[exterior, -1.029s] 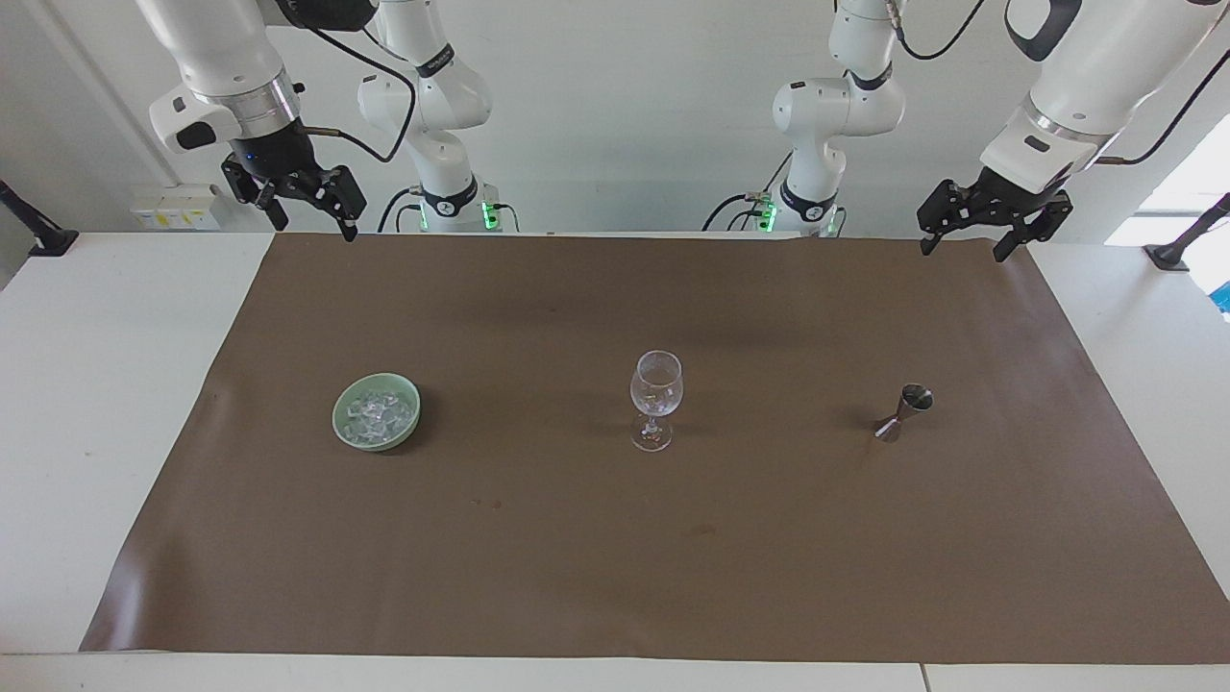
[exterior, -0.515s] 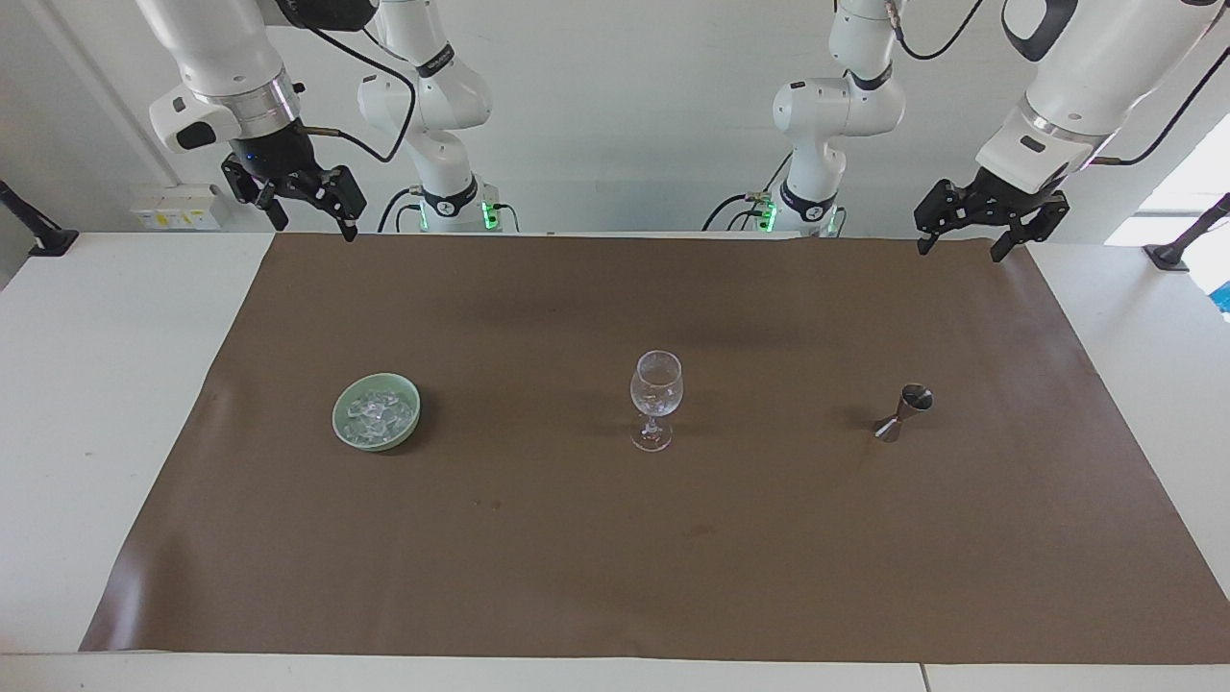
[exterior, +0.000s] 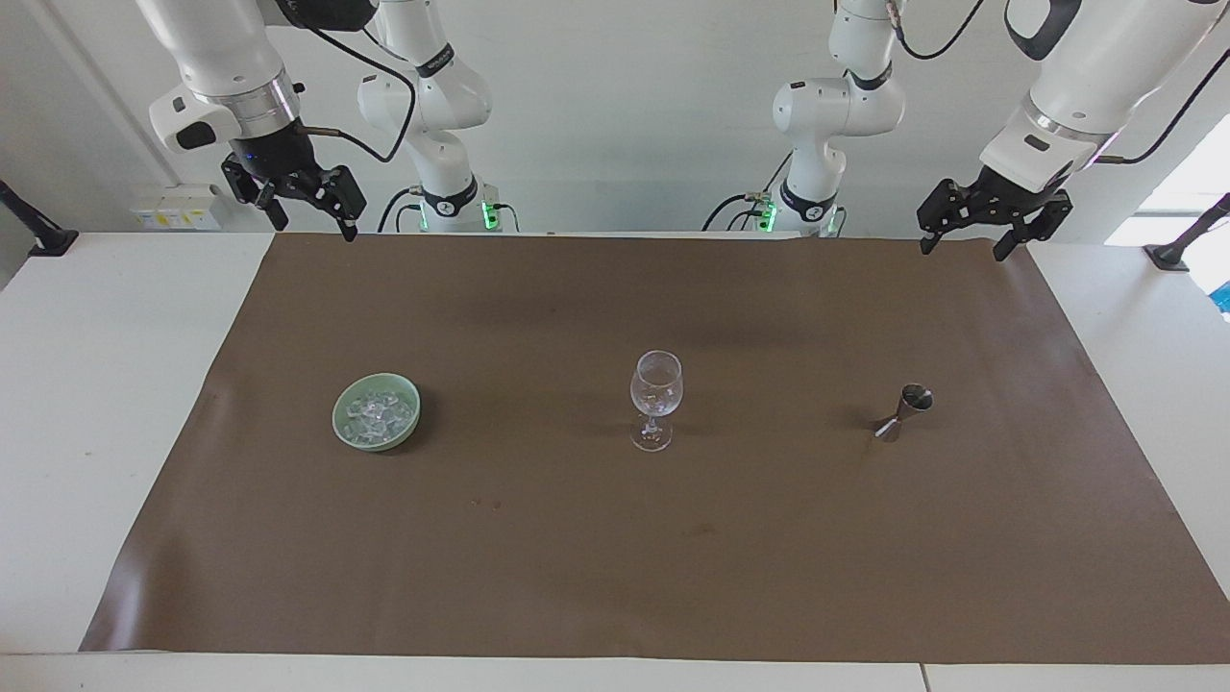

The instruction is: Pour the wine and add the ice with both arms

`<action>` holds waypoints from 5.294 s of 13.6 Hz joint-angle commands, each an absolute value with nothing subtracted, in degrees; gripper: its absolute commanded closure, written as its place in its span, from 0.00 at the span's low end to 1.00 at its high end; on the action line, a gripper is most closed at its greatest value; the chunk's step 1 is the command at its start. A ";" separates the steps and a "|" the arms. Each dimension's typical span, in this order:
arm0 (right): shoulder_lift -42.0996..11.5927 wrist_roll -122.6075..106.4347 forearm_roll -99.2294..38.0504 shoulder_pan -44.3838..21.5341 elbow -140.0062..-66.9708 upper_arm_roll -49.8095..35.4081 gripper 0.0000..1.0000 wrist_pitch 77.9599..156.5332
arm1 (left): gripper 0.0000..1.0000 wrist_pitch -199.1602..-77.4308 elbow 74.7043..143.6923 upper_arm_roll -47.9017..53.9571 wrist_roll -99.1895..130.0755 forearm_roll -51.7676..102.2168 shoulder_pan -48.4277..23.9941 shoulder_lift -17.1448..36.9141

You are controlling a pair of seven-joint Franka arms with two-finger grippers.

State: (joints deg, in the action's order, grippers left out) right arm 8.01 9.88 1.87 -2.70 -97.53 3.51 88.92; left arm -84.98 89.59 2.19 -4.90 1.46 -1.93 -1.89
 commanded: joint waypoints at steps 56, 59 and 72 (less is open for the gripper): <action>8.88 8.26 0.88 -2.37 -98.09 3.34 0.00 88.24 | 0.00 -89.56 89.31 2.20 0.53 3.95 0.53 -0.37; 8.88 8.26 0.88 -2.37 -98.09 3.34 0.00 88.24 | 0.00 -87.11 83.70 1.76 0.70 6.49 1.14 4.90; 8.88 8.26 0.88 -2.37 -98.09 3.34 0.00 88.24 | 0.00 -86.82 74.79 -4.13 18.88 20.73 4.65 19.16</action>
